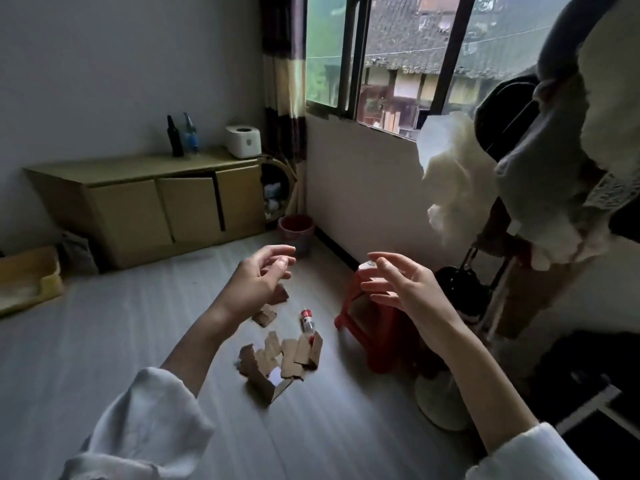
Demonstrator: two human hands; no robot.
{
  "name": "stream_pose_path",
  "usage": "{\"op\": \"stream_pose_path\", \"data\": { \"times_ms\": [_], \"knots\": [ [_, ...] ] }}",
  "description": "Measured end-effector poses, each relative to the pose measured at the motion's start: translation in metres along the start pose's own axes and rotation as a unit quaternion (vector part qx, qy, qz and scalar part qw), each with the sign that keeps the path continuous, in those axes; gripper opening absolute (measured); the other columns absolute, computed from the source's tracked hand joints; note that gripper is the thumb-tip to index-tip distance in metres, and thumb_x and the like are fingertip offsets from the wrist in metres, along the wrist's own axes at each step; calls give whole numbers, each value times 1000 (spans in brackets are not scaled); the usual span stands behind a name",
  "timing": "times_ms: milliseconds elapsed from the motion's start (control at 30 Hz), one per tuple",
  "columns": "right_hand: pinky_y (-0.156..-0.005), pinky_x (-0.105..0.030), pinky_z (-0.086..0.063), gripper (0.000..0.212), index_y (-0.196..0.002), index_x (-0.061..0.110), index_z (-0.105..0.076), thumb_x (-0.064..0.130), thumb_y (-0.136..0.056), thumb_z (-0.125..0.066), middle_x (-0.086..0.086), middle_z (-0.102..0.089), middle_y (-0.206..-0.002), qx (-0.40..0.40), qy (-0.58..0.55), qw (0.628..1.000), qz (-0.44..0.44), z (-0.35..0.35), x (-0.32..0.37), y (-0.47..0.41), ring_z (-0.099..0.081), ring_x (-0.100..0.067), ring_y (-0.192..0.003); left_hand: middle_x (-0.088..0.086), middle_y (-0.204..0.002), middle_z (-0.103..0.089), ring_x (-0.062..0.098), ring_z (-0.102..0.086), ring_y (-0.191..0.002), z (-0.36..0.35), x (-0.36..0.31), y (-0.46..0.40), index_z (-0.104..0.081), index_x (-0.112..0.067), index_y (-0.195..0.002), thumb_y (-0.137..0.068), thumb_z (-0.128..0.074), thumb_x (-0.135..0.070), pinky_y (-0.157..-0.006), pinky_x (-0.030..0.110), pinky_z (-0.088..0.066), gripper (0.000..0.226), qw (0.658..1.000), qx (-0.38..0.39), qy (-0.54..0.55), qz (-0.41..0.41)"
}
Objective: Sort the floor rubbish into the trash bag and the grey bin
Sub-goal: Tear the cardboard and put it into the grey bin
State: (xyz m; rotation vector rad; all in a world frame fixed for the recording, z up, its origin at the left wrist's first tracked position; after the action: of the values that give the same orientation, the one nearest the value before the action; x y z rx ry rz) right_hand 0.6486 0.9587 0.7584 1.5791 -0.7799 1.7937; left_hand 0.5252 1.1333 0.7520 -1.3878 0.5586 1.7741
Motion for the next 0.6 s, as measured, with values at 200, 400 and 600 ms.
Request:
{"op": "stream_pose_path", "data": {
  "times_ms": [200,400,600],
  "knots": [
    [-76,-27,-53,25,-114,12,-60,22,-98,-45,-7,-70,-100,45,-20,999,-11,-49,-1,-165,-67,-19,-86,-5,-114,-61,8,-59,-104,42,28,-124,-53,-29,-116,-99,-39,-21,-92,30,-50,24,999,-42,-17,23],
    [-71,-24,-51,23,-110,15,-62,25,-97,-45,-5,-71,-96,113,-15,993,-34,-157,-16,-308,-67,-18,-84,-9,-111,-62,7,-60,-102,126,86,-223,-55,-30,-113,-98,-40,-22,-91,28,-49,23,995,-79,-19,64],
    [-73,-27,-52,21,-108,17,-63,25,-97,-47,-3,-71,-94,127,4,991,-34,-266,-36,-425,-68,-18,-85,-5,-107,-64,12,-61,-98,228,167,-321,-58,-33,-103,-98,-41,-18,-87,29,-49,24,992,-96,-3,82]
  ]
}}
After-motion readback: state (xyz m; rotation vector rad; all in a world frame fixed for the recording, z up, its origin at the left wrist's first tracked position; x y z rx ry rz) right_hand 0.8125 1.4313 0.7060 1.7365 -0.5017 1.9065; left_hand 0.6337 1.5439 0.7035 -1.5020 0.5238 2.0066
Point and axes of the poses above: each hand's wrist, its own y-axis away from the middle knuckle, its own z-axis out of the back of the hand, x = y × z, the point moved 7 cm from there along -y, towards the middle knuckle
